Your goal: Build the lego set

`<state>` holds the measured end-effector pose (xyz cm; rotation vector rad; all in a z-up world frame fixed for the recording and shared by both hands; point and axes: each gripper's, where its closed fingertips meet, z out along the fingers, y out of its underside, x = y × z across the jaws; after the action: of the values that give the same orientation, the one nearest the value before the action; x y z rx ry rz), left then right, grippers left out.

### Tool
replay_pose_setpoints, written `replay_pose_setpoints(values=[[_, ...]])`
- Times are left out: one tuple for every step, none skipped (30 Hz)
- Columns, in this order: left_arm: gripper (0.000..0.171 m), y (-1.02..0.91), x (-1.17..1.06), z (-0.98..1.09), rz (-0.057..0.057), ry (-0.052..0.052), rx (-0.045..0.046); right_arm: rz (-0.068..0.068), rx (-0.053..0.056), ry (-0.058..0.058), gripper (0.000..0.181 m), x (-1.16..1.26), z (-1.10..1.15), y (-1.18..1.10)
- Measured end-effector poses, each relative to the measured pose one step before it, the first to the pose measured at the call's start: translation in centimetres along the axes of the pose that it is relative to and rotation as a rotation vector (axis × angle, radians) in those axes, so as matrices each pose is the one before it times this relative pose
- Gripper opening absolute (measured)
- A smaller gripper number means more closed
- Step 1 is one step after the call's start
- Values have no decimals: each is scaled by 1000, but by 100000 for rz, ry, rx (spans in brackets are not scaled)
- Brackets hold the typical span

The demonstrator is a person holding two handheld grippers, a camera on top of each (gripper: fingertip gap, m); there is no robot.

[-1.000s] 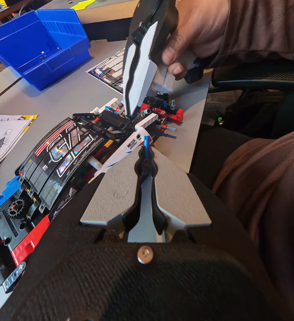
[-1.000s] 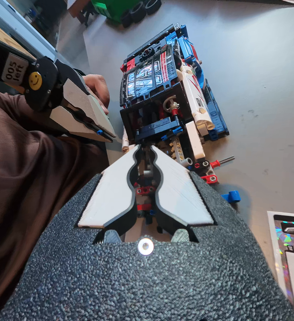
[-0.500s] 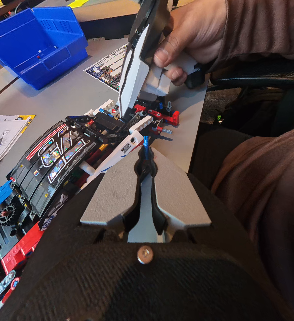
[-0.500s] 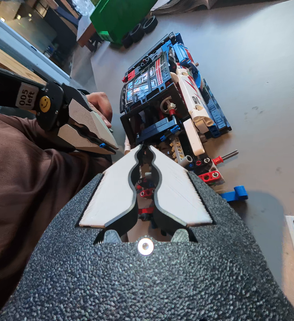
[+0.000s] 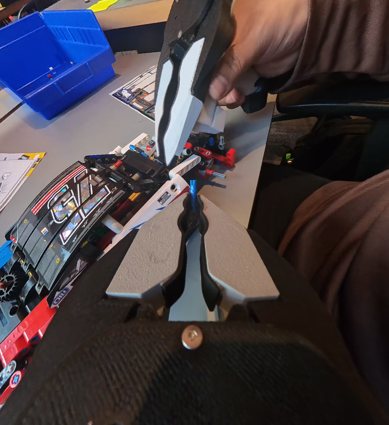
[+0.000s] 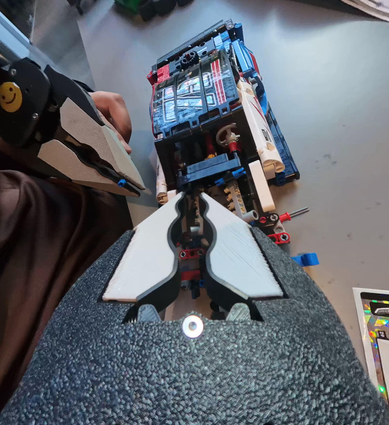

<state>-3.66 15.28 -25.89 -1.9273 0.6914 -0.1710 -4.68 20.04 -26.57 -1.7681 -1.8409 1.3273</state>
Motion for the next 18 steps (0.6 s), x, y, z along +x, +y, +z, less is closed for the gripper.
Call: replay_pose_setpoints(values=[[2,-12,-19,-12,-202,13,136,-1655,953,-172,6,-141,43,-117],[2,-2,-14,-6,-265,154,47,-1861,838,981,6,38,64,-103],[2,2,-8,0,-261,179,-30,-1946,503,1131,6,86,59,-59],[2,-14,-5,-9,-154,76,119,-446,-114,27,7,0,17,0],[2,-16,10,-18,-78,85,149,1350,-414,-1313,8,-84,-29,22],[2,5,-5,-13,-71,7,40,2227,60,-1729,9,-75,-39,-29],[2,-17,-6,-5,-80,44,110,1837,1003,-1319,10,-14,-66,-120],[2,11,-8,-6,-161,76,-18,1363,1000,-863,10,37,-45,-65],[2,5,-3,5,-151,99,-29,1152,694,-716,10,29,-12,-41],[2,-3,1,3,-122,105,51,831,732,-444,9,40,-16,-57],[2,7,-5,-2,-99,73,-19,548,662,-205,9,49,-28,-72],[2,3,7,5,-24,73,-40,665,657,-266,10,64,-27,-92],[2,7,5,3,-7,73,-70,1073,805,-836,10,5,-38,-105],[2,13,15,17,19,123,-99,1492,792,-1347,11,-55,-34,-97],[2,15,7,16,15,65,-116,1438,579,-1161,11,-12,-27,-69],[2,9,-3,8,-43,38,-110,967,470,-605,9,36,-25,-49],[2,8,-2,17,-64,16,-39,333,253,-266,9,37,-11,-17],[2,-8,0,-7,-48,44,20,179,134,-179,8,6,-1,-15]])
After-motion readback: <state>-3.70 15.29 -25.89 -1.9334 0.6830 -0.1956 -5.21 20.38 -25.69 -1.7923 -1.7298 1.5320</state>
